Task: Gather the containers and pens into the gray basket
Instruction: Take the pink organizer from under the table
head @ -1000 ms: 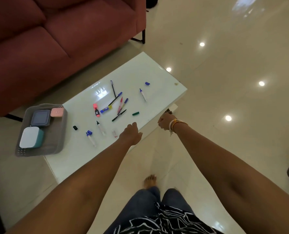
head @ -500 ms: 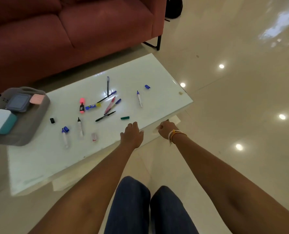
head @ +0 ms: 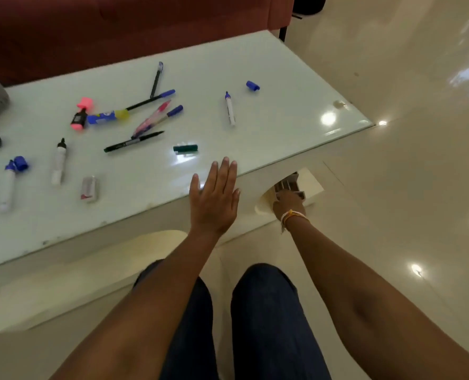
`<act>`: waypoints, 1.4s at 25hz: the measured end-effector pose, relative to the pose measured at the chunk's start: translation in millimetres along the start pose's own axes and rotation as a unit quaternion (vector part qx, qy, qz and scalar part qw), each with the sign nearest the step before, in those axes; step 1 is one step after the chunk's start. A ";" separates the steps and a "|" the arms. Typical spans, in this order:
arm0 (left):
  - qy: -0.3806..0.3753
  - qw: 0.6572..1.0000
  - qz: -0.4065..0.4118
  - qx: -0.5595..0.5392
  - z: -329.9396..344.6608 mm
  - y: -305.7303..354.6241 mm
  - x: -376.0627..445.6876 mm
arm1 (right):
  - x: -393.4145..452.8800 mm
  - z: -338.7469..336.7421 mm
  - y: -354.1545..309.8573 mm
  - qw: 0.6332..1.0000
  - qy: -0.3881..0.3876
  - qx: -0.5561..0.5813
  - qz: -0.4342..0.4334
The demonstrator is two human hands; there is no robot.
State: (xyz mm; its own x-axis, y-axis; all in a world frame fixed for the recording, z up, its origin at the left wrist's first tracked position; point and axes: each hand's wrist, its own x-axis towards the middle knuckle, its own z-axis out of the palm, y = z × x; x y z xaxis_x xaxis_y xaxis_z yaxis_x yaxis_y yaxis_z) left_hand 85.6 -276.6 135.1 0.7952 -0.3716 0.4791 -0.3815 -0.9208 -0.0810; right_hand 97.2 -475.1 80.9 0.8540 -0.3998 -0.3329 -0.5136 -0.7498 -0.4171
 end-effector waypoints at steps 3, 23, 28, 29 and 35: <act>0.118 0.988 0.025 0.093 36.5 -5.0 2.1 | 36.7 32.3 11.9 0.996 0.065 -0.050 -0.019; 0.217 0.966 0.016 0.138 49.5 -2.7 8.4 | 14.6 68.8 84.3 0.993 -0.023 -0.088 -0.071; 0.133 0.985 -0.001 0.108 24.6 3.4 -2.3 | -48.6 55.2 91.1 0.988 0.016 -0.102 -0.114; 0.092 0.992 0.001 0.085 18.4 4.3 -6.5 | -61.6 51.2 90.4 0.985 0.022 -0.106 -0.131; -0.045 0.987 0.145 -0.061 1.8 -12.2 -40.2 | -94.4 26.6 78.0 0.949 -0.001 -0.166 -0.267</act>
State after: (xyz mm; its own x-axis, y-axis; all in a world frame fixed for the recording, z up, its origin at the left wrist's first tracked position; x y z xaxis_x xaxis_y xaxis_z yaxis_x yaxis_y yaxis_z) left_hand 59.1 -250.6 115.2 0.6813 -0.6306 0.3716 -0.6478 -0.7559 -0.0950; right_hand -25.7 -481.8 57.3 0.9849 0.0854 -0.1508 0.0477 -0.9701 -0.2380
